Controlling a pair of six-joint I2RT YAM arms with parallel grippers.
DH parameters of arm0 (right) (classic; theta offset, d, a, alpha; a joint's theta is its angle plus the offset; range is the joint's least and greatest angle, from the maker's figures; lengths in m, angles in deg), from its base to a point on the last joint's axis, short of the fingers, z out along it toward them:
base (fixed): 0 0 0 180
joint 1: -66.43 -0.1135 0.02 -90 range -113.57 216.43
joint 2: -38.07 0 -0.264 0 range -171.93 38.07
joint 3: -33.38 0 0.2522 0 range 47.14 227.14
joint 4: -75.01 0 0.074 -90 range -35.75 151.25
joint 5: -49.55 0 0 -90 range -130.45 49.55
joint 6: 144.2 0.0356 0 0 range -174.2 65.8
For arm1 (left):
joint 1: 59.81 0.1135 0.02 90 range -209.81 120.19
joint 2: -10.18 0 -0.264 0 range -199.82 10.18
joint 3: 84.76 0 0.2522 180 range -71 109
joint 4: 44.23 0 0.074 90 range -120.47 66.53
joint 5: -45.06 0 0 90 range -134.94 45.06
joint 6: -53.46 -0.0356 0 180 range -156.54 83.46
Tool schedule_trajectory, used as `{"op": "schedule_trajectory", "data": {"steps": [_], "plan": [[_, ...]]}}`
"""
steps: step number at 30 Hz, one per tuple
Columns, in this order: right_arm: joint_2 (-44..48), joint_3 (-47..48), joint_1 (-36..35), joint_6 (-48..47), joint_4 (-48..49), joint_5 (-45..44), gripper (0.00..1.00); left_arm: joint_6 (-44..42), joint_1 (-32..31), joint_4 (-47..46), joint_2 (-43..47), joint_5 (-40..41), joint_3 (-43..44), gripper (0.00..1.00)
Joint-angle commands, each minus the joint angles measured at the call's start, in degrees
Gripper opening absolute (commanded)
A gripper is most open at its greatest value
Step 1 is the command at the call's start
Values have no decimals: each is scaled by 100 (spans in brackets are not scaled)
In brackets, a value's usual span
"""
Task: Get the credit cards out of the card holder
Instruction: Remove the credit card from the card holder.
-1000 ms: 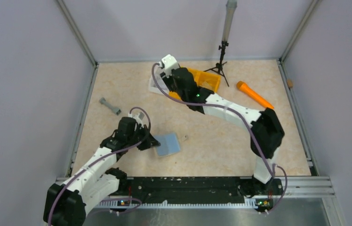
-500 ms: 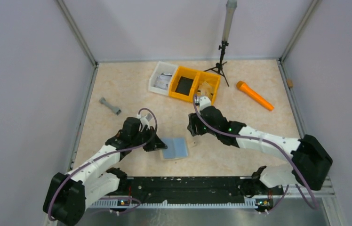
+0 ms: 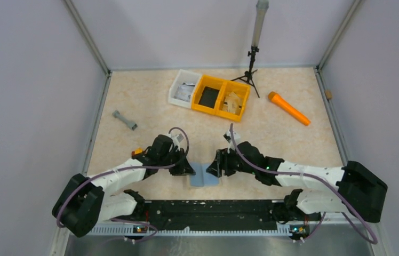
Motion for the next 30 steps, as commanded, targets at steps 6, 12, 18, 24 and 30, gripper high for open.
{"op": "schedule_trajectory", "data": {"steps": [6, 12, 18, 24, 30], "plan": [[-984, 129, -531, 549, 1415, 186, 64, 93, -100, -501, -38, -133, 178, 27], [-1399, 156, -622, 634, 1530, 186, 63, 213, -94, -630, 121, -437, 136, 28], [-1487, -136, -617, 777, 1996, 211, 57, 225, -96, -613, 193, -442, 80, 25], [-1616, -204, -617, 826, 2227, 301, 61, 210, -99, -630, 108, -443, 57, 16], [-1748, -250, -619, 910, 2241, 207, 63, 228, -97, -717, 18, -511, 71, 8]]}}
